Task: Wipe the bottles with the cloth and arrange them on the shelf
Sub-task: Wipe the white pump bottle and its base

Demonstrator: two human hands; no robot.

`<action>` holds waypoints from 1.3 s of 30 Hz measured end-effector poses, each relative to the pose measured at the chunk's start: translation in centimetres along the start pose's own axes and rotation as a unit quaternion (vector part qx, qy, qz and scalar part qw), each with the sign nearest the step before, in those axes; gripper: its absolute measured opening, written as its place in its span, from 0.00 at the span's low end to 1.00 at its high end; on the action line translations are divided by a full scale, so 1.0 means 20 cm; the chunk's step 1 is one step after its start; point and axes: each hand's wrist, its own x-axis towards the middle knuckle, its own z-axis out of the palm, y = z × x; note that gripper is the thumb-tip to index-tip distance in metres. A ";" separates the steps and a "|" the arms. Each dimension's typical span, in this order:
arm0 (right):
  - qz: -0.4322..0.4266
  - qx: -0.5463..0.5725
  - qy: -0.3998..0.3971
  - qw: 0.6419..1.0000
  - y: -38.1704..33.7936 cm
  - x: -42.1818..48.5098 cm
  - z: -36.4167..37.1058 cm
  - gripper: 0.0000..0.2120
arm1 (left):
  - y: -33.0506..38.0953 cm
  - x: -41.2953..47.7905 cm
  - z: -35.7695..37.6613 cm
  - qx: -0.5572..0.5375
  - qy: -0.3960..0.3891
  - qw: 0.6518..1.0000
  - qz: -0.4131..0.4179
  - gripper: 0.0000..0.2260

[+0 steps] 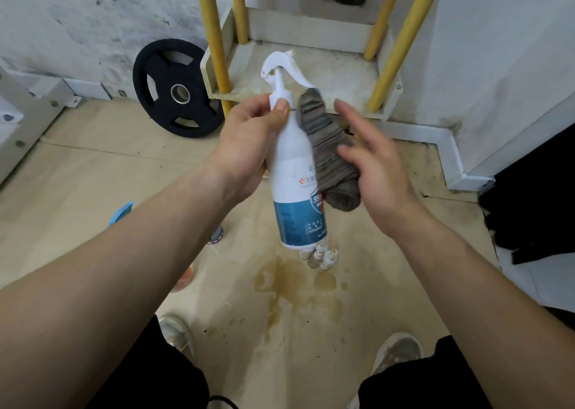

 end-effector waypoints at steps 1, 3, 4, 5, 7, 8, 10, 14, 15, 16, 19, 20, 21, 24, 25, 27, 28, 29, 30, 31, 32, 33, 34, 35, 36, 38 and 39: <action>-0.012 -0.040 -0.040 0.998 0.02 -0.02 0.03 0.24 | 0.00 0.00 0.00 -0.008 0.008 1.000 -0.009 0.12; -0.033 -0.113 -0.088 0.989 0.08 -0.06 0.09 0.28 | -0.02 -0.01 0.02 -0.015 0.022 0.999 -0.023 0.13; -0.039 -0.128 -0.095 0.986 0.10 -0.07 0.11 0.29 | -0.02 -0.02 0.03 -0.020 0.025 0.999 -0.027 0.13; -0.039 -0.126 -0.094 0.987 0.12 -0.08 0.12 0.28 | -0.03 -0.02 0.03 -0.024 0.024 0.999 -0.028 0.13; -0.030 -0.059 -0.098 0.993 0.12 -0.09 0.13 0.24 | -0.03 -0.03 0.04 -0.030 0.012 0.999 -0.028 0.12; -0.025 -0.018 -0.098 0.995 0.12 -0.08 0.13 0.23 | -0.03 -0.03 0.05 -0.033 0.004 0.999 -0.030 0.11; -0.014 0.040 -0.088 0.995 0.09 -0.09 0.13 0.21 | -0.02 -0.04 0.05 -0.040 -0.008 0.998 -0.039 0.10; 0.019 0.032 -0.062 0.997 0.12 -0.09 0.16 0.22 | -0.01 -0.05 0.07 -0.043 -0.003 0.997 -0.061 0.10; 0.017 -0.005 -0.064 0.998 0.14 -0.09 0.16 0.25 | -0.01 -0.05 0.07 -0.044 0.007 0.997 -0.064 0.10; 0.012 -0.057 -0.069 0.996 0.15 -0.10 0.17 0.29 | -0.01 -0.05 0.06 -0.049 0.020 0.996 -0.068 0.10; -0.003 -0.192 -0.098 0.977 0.14 -0.10 0.18 0.45 | -0.01 -0.04 0.05 -0.069 0.049 0.993 -0.082 0.09; -0.007 -0.201 -0.103 0.974 0.14 -0.11 0.18 0.49 | -0.01 -0.04 0.04 -0.074 0.052 0.992 -0.087 0.09; -0.010 -0.196 -0.104 0.975 0.14 -0.10 0.17 0.51 | 0.00 -0.04 0.04 -0.077 0.054 0.991 -0.091 0.09; -0.020 -0.173 -0.091 0.981 0.12 -0.09 0.16 0.49 | 0.02 -0.04 0.03 -0.072 0.060 0.991 -0.100 0.08; -0.021 -0.157 -0.079 0.984 0.11 -0.09 0.16 0.48 | 0.02 -0.04 0.02 -0.067 0.063 0.991 -0.100 0.08; -0.017 -0.112 -0.049 0.992 0.10 -0.07 0.14 0.47 | 0.03 -0.03 0.00 -0.083 0.061 0.990 -0.098 0.11; -0.015 -0.093 -0.034 0.995 0.09 -0.06 0.13 0.48 | 0.03 -0.03 0.00 -0.092 0.054 0.989 -0.099 0.12; -0.016 -0.077 -0.020 0.997 0.08 -0.05 0.12 0.48 | 0.03 -0.04 0.00 -0.077 0.042 0.991 -0.100 0.11; -0.018 -0.059 -0.006 0.998 0.06 -0.04 0.10 0.48 | 0.02 -0.06 0.01 -0.035 0.026 0.994 -0.104 0.08; -0.019 -0.042 0.010 0.999 0.05 -0.03 0.10 0.47 | 0.01 -0.08 0.02 0.024 0.005 0.993 -0.112 0.06; -0.020 -0.023 0.025 0.999 0.04 -0.02 0.09 0.45 | 0.00 -0.11 0.03 0.068 -0.016 0.989 -0.127 0.07; -0.020 -0.006 0.039 0.999 0.03 -0.01 0.07 0.44 | -0.02 -0.12 0.03 0.093 -0.037 0.984 -0.145 0.08; -0.021 0.009 0.052 0.998 0.02 -0.01 0.06 0.43 | -0.03 -0.13 0.04 0.099 -0.059 0.980 -0.162 0.09; -0.022 0.020 0.065 0.997 0.02 0.00 0.05 0.42 | -0.05 -0.13 0.04 0.104 -0.084 0.976 -0.171 0.10; -0.022 0.028 0.073 0.997 0.02 0.01 0.04 0.41 | -0.05 -0.13 0.04 0.108 -0.108 0.973 -0.172 0.11; -0.030 0.040 0.077 0.996 0.02 0.01 0.03 0.41 | -0.06 -0.14 0.04 0.111 -0.145 0.971 -0.156 0.11; -0.035 0.049 0.071 0.996 0.01 0.01 0.03 0.41 | -0.07 -0.15 0.05 0.109 -0.154 0.972 -0.142 0.11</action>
